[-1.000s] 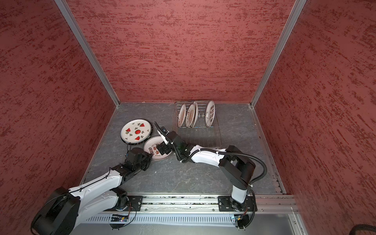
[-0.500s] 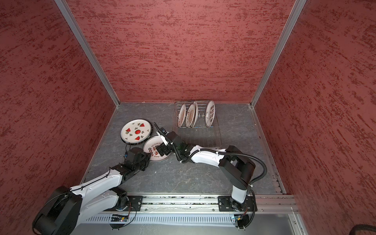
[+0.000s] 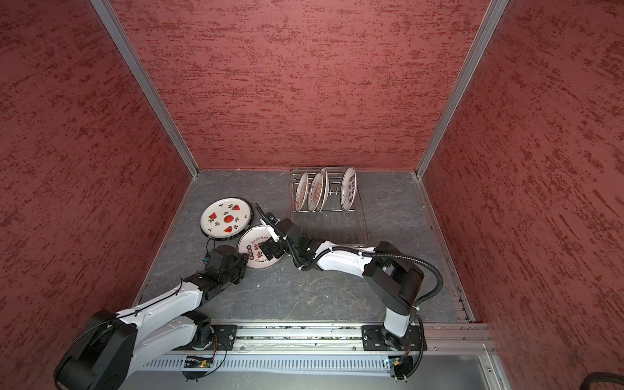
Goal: Unload the plates from the dish rack
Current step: 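Lower the red-print plate flat onto the table beside the watermelon plate with the left gripper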
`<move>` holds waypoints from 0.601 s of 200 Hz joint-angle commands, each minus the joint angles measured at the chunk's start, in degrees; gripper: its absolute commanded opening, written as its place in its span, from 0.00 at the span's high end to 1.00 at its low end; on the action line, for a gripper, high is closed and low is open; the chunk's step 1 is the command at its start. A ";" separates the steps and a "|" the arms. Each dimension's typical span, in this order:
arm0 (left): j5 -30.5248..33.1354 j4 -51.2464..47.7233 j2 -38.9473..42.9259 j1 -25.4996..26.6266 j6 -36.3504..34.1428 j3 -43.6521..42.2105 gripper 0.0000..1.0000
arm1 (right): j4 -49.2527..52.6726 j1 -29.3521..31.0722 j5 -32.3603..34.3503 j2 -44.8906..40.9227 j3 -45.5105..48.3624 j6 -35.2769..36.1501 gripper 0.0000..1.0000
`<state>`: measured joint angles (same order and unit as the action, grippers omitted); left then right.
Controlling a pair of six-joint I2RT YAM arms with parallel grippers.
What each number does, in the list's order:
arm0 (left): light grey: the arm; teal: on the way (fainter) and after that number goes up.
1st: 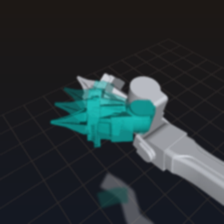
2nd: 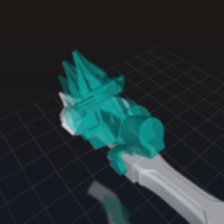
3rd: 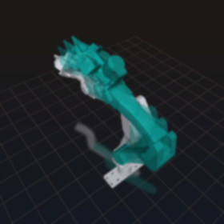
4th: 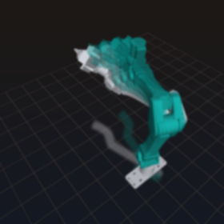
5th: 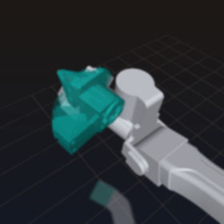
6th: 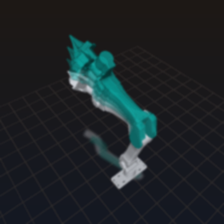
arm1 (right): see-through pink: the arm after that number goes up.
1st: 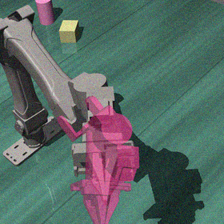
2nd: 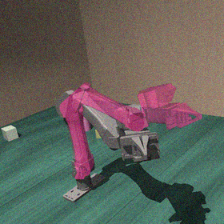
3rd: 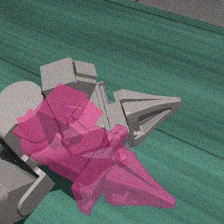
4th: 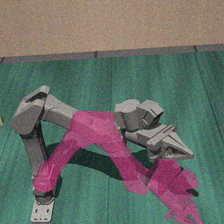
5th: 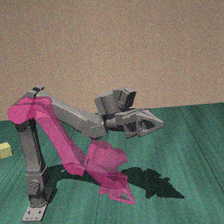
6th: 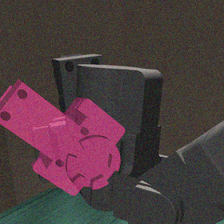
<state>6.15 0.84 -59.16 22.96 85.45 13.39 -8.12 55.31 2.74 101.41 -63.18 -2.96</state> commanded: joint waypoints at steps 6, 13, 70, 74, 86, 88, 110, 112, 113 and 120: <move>1.32 -0.82 2.14 -0.33 -0.57 -0.83 0.56 | -0.47 0.49 -0.85 -0.35 -1.51 1.03 0.03; 1.48 -1.15 2.64 -0.37 -0.49 -0.83 0.56 | -0.49 0.49 -1.06 -0.41 -1.44 1.05 0.03; 4.25 -5.21 9.44 -0.02 -0.76 -1.93 0.40 | -3.49 0.46 -1.18 -3.36 0.95 0.76 0.03; 4.38 -5.79 9.81 -0.02 -0.74 -1.93 0.40 | -3.86 0.50 -1.38 -3.63 1.18 0.76 0.03; 5.13 -7.78 11.14 -0.09 -0.50 -1.70 0.37 | -4.88 0.50 -2.07 -4.72 2.01 0.54 0.03; 5.17 -8.07 11.40 -0.11 -0.47 -1.72 0.37 | -5.06 0.50 -2.18 -4.88 2.14 0.47 0.03; 6.01 -10.87 14.23 -0.28 -0.28 -1.66 0.33 | -7.36 0.50 -2.55 -7.03 4.17 -0.03 0.03; 6.05 -11.15 14.48 -0.26 -0.24 -1.65 0.33 | -7.70 0.50 -2.50 -7.32 4.44 -0.12 0.03; 6.10 -11.27 14.67 -0.27 -0.22 -1.63 0.33 | -7.88 0.50 -2.44 -7.47 4.58 -0.16 0.03; 6.45 -12.06 15.70 -0.27 -0.26 -1.63 0.31 | -9.15 0.50 -2.13 -8.44 5.56 -0.37 0.03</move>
<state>10.15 -6.59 -46.33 22.87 85.25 12.12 -11.60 55.37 1.63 97.01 -60.18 -3.11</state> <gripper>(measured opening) 0.669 0.971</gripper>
